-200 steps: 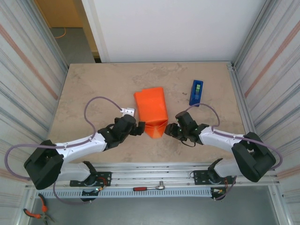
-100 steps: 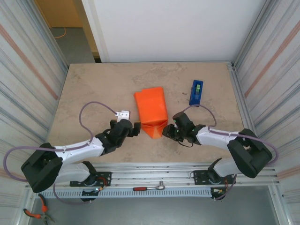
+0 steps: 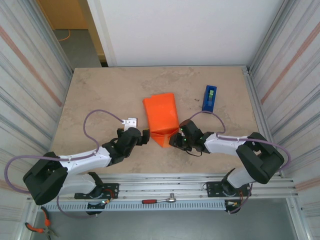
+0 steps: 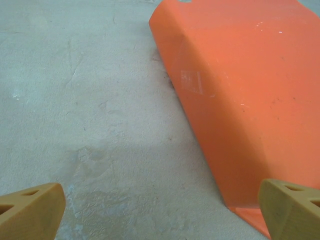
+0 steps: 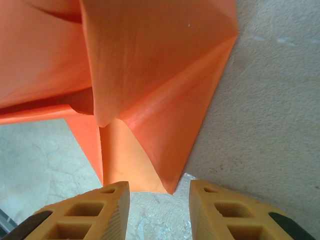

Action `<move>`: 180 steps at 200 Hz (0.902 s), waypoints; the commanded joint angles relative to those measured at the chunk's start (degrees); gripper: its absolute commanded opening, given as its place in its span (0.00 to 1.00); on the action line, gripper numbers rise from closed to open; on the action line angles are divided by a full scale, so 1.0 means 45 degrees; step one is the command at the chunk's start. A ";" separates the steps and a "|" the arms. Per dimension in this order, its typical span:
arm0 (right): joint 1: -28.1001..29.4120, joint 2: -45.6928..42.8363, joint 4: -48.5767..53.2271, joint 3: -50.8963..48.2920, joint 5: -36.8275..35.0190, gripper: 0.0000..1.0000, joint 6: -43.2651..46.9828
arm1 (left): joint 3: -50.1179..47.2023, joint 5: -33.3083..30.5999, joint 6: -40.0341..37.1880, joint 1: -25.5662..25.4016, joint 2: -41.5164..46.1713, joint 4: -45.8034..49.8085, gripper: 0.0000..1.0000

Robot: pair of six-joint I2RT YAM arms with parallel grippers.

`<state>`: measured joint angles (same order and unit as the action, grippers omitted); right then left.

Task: Wrap the gift box in paper
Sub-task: Fifth fold the wrapping paper around the gift box.

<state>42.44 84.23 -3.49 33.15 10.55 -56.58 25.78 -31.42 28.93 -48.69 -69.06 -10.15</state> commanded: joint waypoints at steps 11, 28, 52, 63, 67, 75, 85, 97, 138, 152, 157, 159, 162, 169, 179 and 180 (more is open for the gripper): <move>0.0138 0.0242 -0.0006 0.0349 0.0020 0.34 -0.0123 | -0.0027 -0.0251 0.0344 0.0111 -0.0082 -0.0158 0.99; 0.0162 0.0248 0.0013 0.0333 -0.0031 0.34 -0.0161 | -0.0008 -0.0230 0.0329 0.0098 -0.0195 -0.0185 0.99; 0.0225 0.0242 0.0091 0.0330 -0.0078 0.34 -0.0162 | -0.0031 -0.0124 0.0349 0.0097 -0.0296 -0.0166 0.99; 0.0254 0.0231 0.0129 0.0325 -0.0116 0.33 -0.0162 | -0.0045 -0.0100 0.0370 0.0099 -0.0307 -0.0147 0.99; 0.0267 0.0246 0.0140 0.0315 -0.0117 0.33 -0.0176 | -0.0053 -0.0098 0.0395 0.0102 -0.0330 -0.0146 0.99; 0.0278 0.0233 0.0169 0.0321 -0.0153 0.33 -0.0173 | -0.0053 -0.0110 0.0406 0.0097 -0.0326 -0.0136 0.99; 0.0322 0.0229 0.0189 0.0291 -0.0195 0.32 -0.0186 | -0.0045 -0.0111 0.0393 0.0097 -0.0318 -0.0127 0.99; 0.0354 0.0162 0.0201 0.0284 -0.0234 0.31 -0.0201 | -0.0045 -0.0144 0.0369 0.0097 -0.0308 -0.0097 0.99; 0.0440 0.0038 0.0362 0.0251 -0.0390 0.29 -0.0199 | -0.0105 -0.0096 0.0472 0.0097 -0.0256 -0.0069 0.99; 0.0466 -0.0020 0.0374 0.0216 -0.0427 0.28 -0.0201 | -0.0123 -0.0097 0.0524 0.0100 -0.0221 -0.0029 0.99; 0.0454 -0.0050 0.0411 0.0212 -0.0448 0.28 -0.0200 | -0.0141 -0.0089 0.0548 0.0098 -0.0224 -0.0022 0.99; 0.0453 -0.0061 0.0420 0.0207 -0.0458 0.28 -0.0191 | -0.0142 -0.0079 0.0560 0.0097 -0.0212 -0.0027 0.99; 0.0458 -0.0074 0.0423 0.0195 -0.0467 0.28 -0.0197 | -0.0153 -0.0077 0.0567 0.0097 -0.0212 -0.0029 0.99; 0.0457 -0.0089 0.0442 0.0187 -0.0488 0.27 -0.0186 | -0.0172 -0.0076 0.0581 0.0097 -0.0229 -0.0044 0.99; 0.0472 -0.0124 0.0457 0.0174 -0.0508 0.27 -0.0183 | -0.0200 -0.0069 0.0622 0.0111 -0.0237 -0.0068 0.99; 0.0482 -0.0124 0.0460 0.0174 -0.0508 0.27 -0.0182 | -0.0210 -0.0069 0.0622 0.0104 -0.0238 -0.0078 0.99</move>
<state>44.03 84.73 -3.22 33.23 9.87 -56.60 25.71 -31.16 30.30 -48.69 -70.24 -10.15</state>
